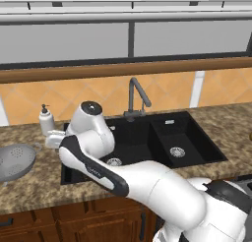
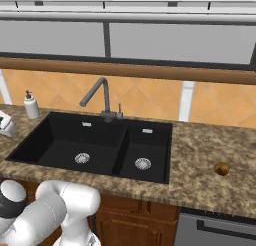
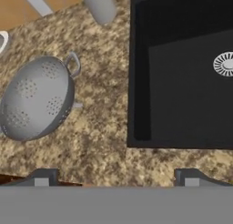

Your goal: Put the colander in the sink, put the pear in the colander, and turn on the sink faucet and pour water over the colander.

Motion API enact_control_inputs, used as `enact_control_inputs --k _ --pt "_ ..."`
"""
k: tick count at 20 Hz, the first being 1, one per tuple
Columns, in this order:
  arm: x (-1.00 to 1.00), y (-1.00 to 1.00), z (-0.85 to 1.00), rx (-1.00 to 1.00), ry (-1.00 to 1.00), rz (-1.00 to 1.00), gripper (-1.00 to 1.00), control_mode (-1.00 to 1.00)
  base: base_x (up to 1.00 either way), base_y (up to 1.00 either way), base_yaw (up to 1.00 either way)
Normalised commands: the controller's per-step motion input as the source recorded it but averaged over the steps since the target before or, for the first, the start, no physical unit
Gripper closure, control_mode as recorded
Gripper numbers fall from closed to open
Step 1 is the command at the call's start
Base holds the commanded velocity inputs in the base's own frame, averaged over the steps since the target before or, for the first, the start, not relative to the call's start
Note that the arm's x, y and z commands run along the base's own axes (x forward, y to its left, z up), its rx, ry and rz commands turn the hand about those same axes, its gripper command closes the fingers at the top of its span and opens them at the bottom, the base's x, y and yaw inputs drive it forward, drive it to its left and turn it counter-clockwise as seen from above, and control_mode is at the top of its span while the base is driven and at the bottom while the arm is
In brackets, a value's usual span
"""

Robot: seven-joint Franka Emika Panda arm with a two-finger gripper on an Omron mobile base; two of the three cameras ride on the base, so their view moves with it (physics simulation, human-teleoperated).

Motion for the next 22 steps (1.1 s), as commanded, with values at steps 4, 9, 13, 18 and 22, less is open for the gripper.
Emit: enact_control_inputs --k 4,9,13,18,22 --pt "0.36 0.46 -0.10 0.00 0.25 0.06 -1.00 -1.00 0.00 0.00 0.00" --pt "0.24 0.43 -0.22 0.00 0.18 0.03 -1.00 -1.00 0.00 0.00 0.00" --pt "0.05 0.29 -0.44 0.00 0.07 0.00 -1.00 -1.00 0.00 0.00 0.00" --pt "0.06 0.18 -0.26 0.01 0.01 0.00 -1.00 -1.00 0.00 0.00 0.00" --pt "0.13 0.17 -0.22 0.03 0.00 0.00 -1.00 -1.00 0.00 0.00 0.00"
